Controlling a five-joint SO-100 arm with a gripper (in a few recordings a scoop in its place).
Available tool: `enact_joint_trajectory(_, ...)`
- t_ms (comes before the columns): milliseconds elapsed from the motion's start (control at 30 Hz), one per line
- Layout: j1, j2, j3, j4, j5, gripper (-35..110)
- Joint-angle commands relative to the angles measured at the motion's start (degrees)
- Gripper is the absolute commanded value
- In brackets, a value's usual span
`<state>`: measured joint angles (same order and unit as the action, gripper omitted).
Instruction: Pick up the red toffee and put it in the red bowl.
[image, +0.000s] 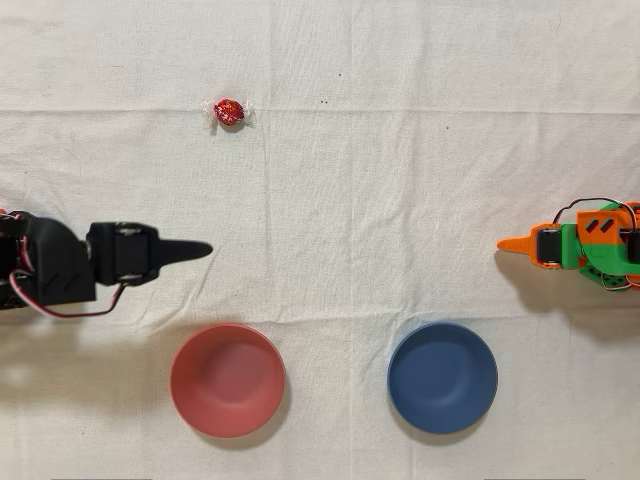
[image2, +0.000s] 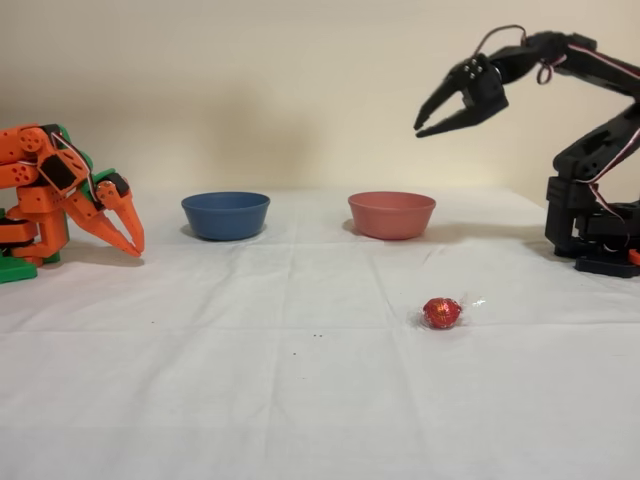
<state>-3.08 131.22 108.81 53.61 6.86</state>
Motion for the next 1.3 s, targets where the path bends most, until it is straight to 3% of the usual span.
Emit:
enact_joint_trajectory(0,-6.6,-9.5,-16.3,2.7,3.3,0)
enact_joint_trajectory(367,-12.2,-17.2,-26.5,8.5,-17.8,0)
enact_joint_trajectory(600,-17.1,-18.0,-24.3,4.0,-18.3,1)
enact_joint_trajectory(1000,-21.7,-17.7,-18.5,1.8,-18.9,30)
enact_joint_trajectory(1267,-27.6,-18.0,-10.3,-2.0,-17.7,31)
